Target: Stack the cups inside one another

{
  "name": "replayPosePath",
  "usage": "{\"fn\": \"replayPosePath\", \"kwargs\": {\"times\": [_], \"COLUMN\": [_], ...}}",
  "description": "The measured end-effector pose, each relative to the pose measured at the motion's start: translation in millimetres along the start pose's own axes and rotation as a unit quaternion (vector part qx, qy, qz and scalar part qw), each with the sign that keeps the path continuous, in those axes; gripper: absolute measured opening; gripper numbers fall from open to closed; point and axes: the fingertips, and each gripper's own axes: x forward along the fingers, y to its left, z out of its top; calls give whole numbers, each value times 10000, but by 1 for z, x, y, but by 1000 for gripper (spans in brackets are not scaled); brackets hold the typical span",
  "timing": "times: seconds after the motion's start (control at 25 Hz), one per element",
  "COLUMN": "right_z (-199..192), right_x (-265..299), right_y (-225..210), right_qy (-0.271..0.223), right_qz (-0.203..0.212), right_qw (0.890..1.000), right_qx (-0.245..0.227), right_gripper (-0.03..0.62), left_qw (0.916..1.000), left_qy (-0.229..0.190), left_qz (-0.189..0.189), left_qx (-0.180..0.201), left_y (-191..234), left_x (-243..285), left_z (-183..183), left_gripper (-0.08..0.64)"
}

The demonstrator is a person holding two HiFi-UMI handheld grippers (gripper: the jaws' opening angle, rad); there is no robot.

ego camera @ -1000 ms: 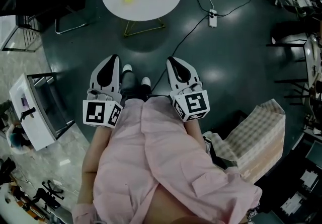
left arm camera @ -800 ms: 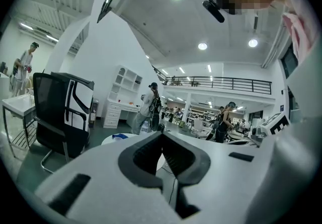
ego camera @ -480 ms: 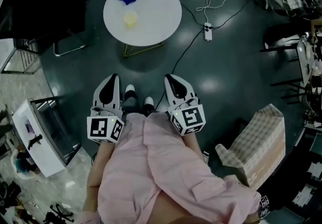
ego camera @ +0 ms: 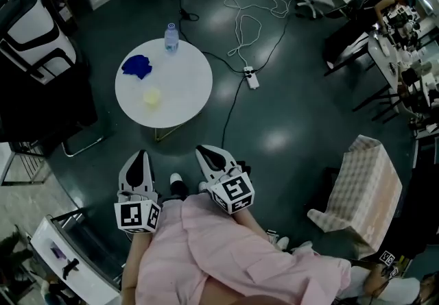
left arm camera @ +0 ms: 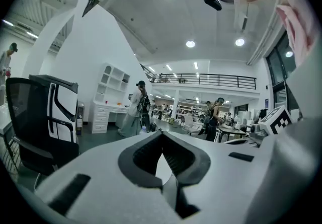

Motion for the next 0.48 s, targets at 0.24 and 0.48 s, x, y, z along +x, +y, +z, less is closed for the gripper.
{"fn": "replayPosePath", "kwargs": {"times": [0.24, 0.48], "right_z": [7, 9], "right_x": [17, 26], "right_y": [-2, 1], "right_qy": [-115, -143], "right_qz": [-178, -256], "right_qw": [9998, 9995], "right_qx": [56, 96], "right_gripper": [32, 32], "left_qw": [9992, 9993], "left_qy": [59, 114], "left_qz": [-304, -308], "left_qx": [234, 167], "left_y": [8, 23], "left_x": [12, 14], "left_z": [2, -1], "left_gripper": [9, 9]}}
